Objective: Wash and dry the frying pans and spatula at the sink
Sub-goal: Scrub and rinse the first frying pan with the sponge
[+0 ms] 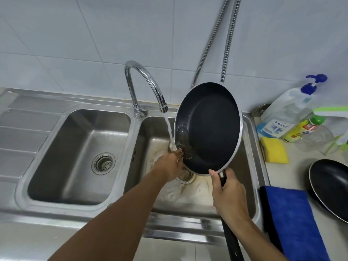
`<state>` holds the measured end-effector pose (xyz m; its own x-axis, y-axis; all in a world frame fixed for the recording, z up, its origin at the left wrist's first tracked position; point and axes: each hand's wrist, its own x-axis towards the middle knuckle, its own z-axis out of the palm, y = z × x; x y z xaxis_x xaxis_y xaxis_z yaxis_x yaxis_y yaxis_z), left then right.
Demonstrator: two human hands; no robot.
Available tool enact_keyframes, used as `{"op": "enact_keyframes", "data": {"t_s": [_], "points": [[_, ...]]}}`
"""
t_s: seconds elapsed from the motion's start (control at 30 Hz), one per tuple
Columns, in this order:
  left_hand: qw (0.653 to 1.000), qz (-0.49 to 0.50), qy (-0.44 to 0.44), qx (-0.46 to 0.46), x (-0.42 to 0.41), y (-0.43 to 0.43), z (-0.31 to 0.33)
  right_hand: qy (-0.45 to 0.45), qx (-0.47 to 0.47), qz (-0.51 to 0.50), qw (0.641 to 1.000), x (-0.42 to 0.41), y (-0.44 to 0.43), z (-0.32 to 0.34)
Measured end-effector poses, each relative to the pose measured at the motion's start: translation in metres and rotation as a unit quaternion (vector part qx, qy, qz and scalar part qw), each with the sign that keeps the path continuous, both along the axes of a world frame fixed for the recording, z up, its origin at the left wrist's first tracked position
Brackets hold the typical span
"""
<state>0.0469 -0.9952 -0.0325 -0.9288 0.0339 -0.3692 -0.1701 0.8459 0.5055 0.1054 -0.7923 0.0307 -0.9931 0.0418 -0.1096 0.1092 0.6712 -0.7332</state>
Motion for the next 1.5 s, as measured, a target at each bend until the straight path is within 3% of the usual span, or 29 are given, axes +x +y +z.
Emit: {"op": "enact_keyframes", "data": {"t_s": [0.13,0.3,0.47,0.6,0.8,0.97,1.07,1.2,1.3,1.4,1.5], "points": [[0.993,0.097,0.021,0.069,0.003,-0.002,-0.001,0.013,0.011,0.011,1.000,0.004,-0.003,0.005],[0.955,0.244,0.006,0.168,-0.007,-0.012,0.002,0.033,0.031,0.023,0.999,0.007,-0.004,0.003],[0.893,0.380,0.003,0.241,-0.021,-0.040,0.012,0.047,0.025,0.028,0.998,0.006,-0.004,0.005],[0.842,0.449,0.070,0.290,-0.049,-0.070,0.035,0.017,0.007,0.012,1.000,0.004,-0.002,0.002],[0.851,0.440,0.096,0.272,-0.091,-0.096,0.045,-0.022,-0.043,-0.009,0.999,0.001,-0.003,-0.002],[0.933,0.306,0.060,0.182,-0.101,-0.104,0.048,-0.029,-0.043,-0.022,0.998,0.001,-0.002,-0.004],[0.963,0.220,0.048,0.146,-0.093,-0.122,0.052,-0.033,-0.041,-0.033,0.998,0.003,-0.001,-0.007],[0.957,0.249,0.016,0.147,-0.054,-0.119,0.036,-0.022,-0.036,-0.043,0.998,0.010,-0.007,-0.007],[0.954,0.253,-0.088,0.138,-0.025,-0.094,0.008,0.007,0.005,-0.024,1.000,0.014,-0.010,-0.001],[0.956,0.182,-0.176,0.151,0.004,-0.057,0.000,0.021,0.058,0.004,0.998,0.014,-0.010,0.004],[0.963,0.122,-0.182,0.158,0.025,-0.022,0.001,0.035,0.096,0.017,0.995,0.023,-0.009,-0.002]]}}
